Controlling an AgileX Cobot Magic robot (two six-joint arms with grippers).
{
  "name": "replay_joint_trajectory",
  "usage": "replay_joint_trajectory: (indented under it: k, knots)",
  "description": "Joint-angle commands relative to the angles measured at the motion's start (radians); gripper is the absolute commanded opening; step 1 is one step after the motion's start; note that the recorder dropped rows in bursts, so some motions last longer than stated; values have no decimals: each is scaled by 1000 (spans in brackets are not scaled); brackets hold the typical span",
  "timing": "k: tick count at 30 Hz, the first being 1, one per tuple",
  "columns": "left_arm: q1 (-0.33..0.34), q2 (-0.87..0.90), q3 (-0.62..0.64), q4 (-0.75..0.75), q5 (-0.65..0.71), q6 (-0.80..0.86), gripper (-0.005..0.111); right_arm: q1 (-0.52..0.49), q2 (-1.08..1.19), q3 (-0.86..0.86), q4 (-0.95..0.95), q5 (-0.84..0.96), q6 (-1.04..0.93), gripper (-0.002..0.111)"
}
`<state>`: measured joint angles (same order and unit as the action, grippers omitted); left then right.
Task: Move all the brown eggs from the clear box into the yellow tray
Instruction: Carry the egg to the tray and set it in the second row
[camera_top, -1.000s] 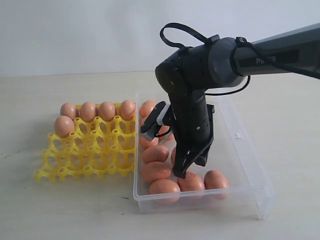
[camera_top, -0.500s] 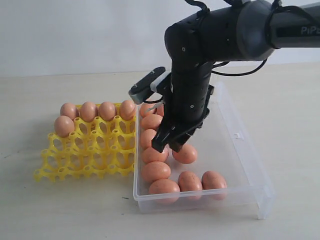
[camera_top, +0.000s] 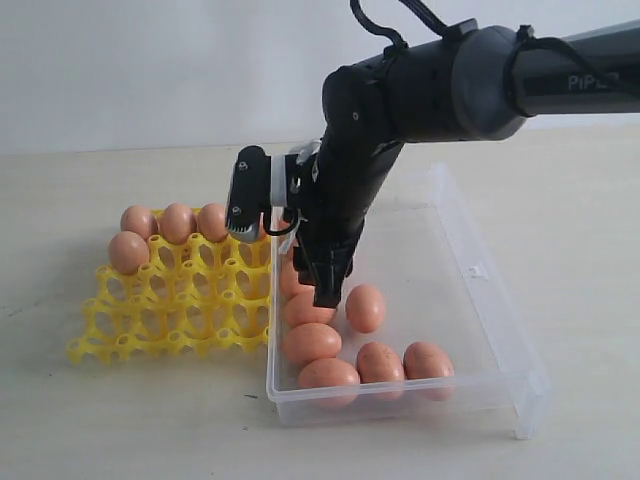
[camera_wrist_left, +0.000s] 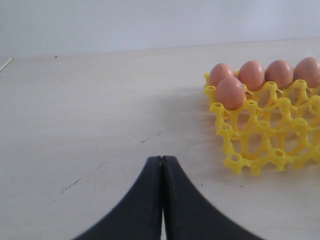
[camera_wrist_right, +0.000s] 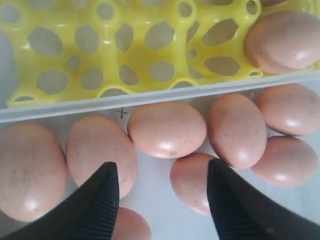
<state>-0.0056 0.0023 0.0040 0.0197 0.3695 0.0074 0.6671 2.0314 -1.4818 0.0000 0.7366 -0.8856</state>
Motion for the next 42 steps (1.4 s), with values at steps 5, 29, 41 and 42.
replay_joint_trajectory:
  k: [5,29,41,42]
  knots:
    - [-5,-2,-4,-4,-9,0,0,-3,30,-1,54,-6,-58,53]
    - [-5,-2,-4,-4,-9,0,0,19,131,-1,110,35,-100,29]
    - [-5,-2,-4,-4,-9,0,0,59,-55,80,202,-693,213,0]
    - [-5,-2,-4,-4,-9,0,0,75,-30,90,200,-805,330,0]
